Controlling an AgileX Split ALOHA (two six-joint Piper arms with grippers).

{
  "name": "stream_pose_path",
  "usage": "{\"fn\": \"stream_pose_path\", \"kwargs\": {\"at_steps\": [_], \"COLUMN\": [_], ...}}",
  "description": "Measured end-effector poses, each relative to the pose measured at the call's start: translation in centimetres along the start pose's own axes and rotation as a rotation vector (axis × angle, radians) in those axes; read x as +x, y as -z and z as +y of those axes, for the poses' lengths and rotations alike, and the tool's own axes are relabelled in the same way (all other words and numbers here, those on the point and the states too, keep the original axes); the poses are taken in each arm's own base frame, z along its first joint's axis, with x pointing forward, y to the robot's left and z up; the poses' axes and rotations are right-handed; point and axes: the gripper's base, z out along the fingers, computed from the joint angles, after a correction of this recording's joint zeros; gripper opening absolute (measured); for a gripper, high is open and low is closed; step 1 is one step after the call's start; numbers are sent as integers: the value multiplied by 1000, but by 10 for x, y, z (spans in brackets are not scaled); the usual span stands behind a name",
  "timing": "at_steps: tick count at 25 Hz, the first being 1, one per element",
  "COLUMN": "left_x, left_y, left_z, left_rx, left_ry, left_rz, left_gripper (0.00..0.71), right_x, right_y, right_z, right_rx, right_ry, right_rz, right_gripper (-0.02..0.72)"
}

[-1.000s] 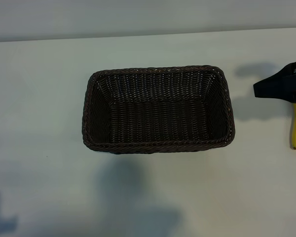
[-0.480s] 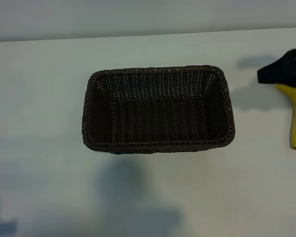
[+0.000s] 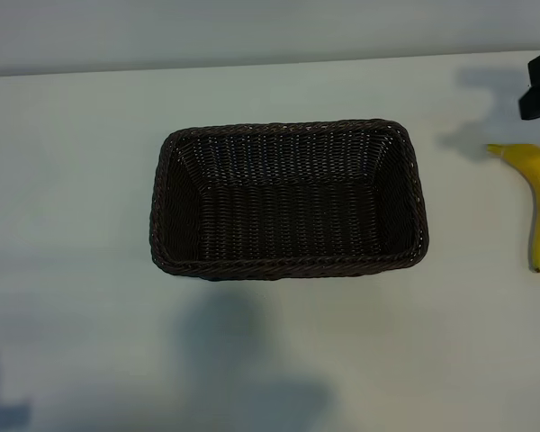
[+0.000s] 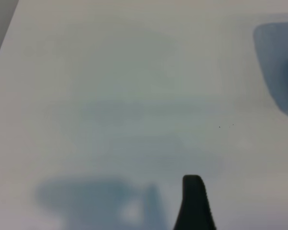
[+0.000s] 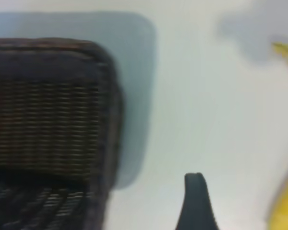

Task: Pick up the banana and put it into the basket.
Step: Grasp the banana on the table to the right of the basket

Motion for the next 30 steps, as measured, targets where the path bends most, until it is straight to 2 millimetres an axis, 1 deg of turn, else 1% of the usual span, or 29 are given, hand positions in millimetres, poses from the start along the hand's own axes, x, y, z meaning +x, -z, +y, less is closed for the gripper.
{"fn": "stream_pose_path", "kwargs": {"at_steps": [4,9,16,21,25,30], "left_x": [0,0,0,0,0,0], "left_y": [0,0,0,0,0,0], "left_z": [0,0,0,0,0,0], "left_rx": [0,0,0,0,0,0], "left_ry": [0,0,0,0,0,0], "left_rz": [0,0,0,0,0,1], "left_gripper": [539,539,539,539,539,539], "right_x": [-1,1,0,3,6,7], "right_y": [-12,-34,-63,-82,-92,-100], "right_z": [-12,-27,-38,-49,-56,-60], "right_rx": [78,152,169,211,249,261], "right_ry": [-8,-10,-37,-43,-33,-28], "right_rz": [48,131,167,217,256,267], "right_gripper": [521,521,521,521,521,521]}}
